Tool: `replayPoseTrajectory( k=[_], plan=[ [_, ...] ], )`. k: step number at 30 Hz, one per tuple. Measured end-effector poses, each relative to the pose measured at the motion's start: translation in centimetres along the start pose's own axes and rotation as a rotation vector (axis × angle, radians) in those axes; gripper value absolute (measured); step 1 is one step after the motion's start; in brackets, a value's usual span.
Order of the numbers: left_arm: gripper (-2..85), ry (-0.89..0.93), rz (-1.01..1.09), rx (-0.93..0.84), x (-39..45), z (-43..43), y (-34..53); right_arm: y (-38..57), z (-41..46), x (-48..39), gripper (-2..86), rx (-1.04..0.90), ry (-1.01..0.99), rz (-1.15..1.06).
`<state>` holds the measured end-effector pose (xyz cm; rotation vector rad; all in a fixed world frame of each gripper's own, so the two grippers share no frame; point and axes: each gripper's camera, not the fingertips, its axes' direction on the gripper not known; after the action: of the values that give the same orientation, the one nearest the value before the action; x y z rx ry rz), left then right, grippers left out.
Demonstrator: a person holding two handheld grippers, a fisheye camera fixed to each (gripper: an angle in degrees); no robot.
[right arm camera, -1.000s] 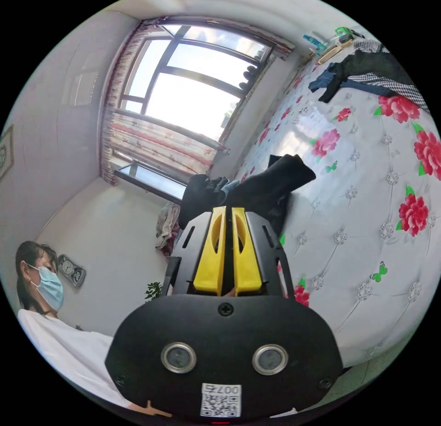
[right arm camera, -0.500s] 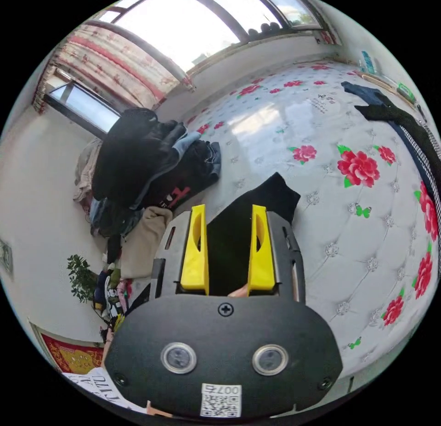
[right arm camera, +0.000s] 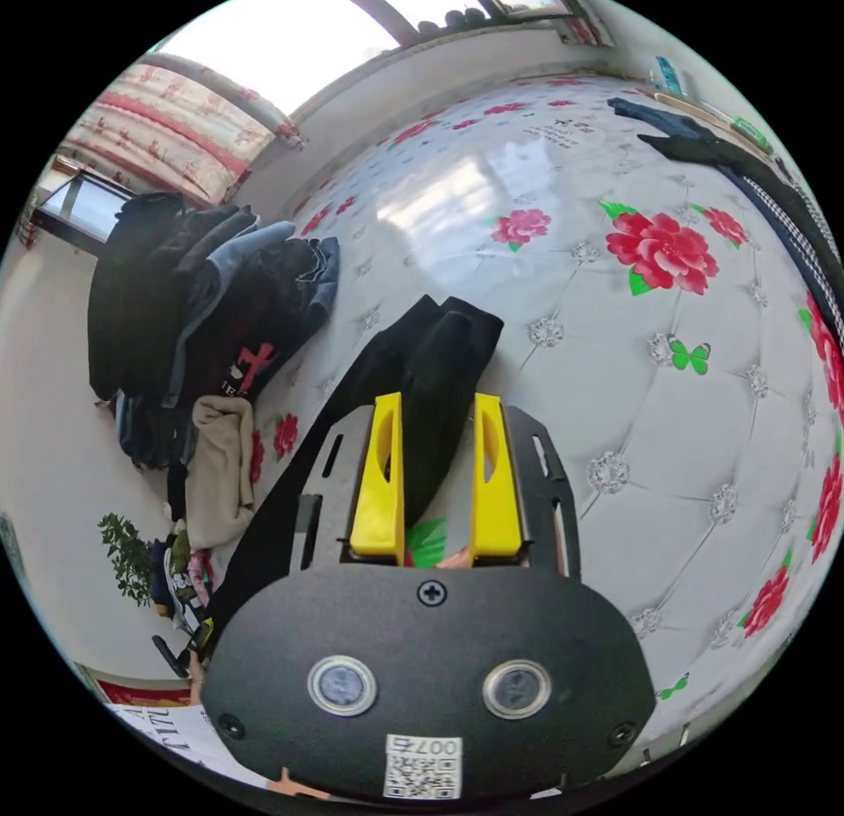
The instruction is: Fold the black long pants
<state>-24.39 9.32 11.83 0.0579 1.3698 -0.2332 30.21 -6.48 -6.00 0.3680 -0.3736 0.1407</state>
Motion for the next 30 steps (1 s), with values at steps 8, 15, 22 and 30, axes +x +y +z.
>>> replayPoseTrajectory(
  k=[8, 15, 22, 30],
  plan=[
    [8.0, -0.143, -0.071, -0.038, 1.1, 6.3, -3.0, -2.0, 4.9, 3.1, 5.9, -0.026, -0.096, 0.089],
    [5.5, 0.154, -0.156, 0.091, -2.3, 1.3, -2.2, 1.5, -2.2, 12.6, 2.7, 0.265, -0.422, 0.366],
    [8.1, 0.265, -0.299, 0.094, -6.1, -1.4, 4.6, 8.5, -7.4, 19.6, 2.1, 0.347, -0.240, 0.649],
    [15.5, 0.413, -0.463, 0.069, -10.7, 1.6, 6.7, 8.6, -10.5, -8.7, 2.3, 0.254, -0.209, -0.464]
  ],
)
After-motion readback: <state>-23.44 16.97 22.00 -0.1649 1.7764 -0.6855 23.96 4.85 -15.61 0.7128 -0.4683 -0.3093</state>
